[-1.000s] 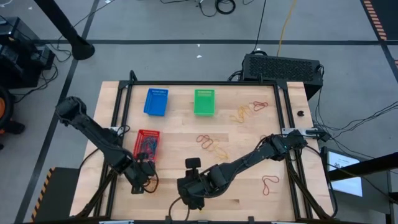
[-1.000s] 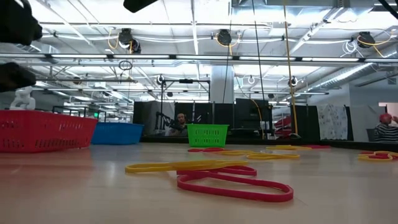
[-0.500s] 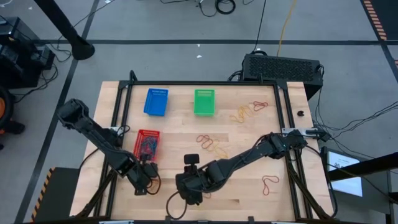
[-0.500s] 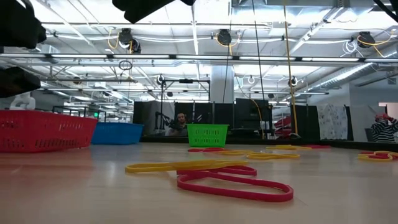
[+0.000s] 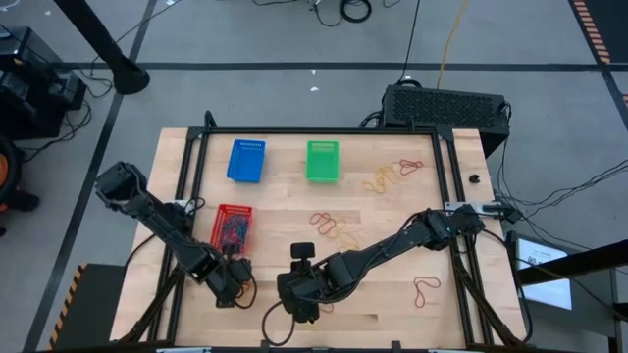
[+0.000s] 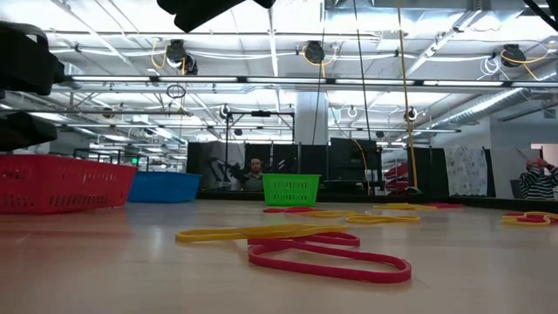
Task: Sort rubber bands into baskets
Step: Put the red rubber band into the blue basket
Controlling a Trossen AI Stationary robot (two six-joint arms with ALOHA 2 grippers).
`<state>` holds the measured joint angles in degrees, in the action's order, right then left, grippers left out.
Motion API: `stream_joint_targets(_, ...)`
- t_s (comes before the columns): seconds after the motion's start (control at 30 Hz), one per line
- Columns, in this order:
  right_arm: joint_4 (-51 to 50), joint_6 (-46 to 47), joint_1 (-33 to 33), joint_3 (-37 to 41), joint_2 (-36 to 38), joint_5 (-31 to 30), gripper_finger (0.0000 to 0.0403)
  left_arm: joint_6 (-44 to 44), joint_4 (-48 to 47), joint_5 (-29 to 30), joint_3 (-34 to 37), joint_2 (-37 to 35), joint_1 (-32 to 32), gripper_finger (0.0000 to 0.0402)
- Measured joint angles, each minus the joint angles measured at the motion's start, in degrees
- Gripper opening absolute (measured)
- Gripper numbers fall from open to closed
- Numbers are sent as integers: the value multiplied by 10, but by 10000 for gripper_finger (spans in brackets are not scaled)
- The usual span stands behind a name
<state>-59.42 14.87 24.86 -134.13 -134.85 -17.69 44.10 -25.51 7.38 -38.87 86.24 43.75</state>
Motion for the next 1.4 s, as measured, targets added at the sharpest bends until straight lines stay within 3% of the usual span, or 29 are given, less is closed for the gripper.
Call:
stream_joint_targets(0.13,0,0,0,0,0,0,132,-4,0,-9,0,-9,0,76)
stream_joint_targets(0.33,0,0,0,0,0,0,132,-29,1,-4,-12,-11,0,8)
stream_joint_targets(0.6,-2,-1,0,0,0,0,132,-68,-85,39,-86,-26,0,3)
stream_joint_targets(1.03,-2,1,1,0,0,0,132,-86,-248,121,-204,-123,18,2)
stream_joint_targets(1.23,-9,8,3,0,0,0,132,-107,-267,143,-244,-163,26,2)
stream_joint_targets(1.4,-9,9,3,0,0,0,132,-171,-279,203,-265,-199,16,2)
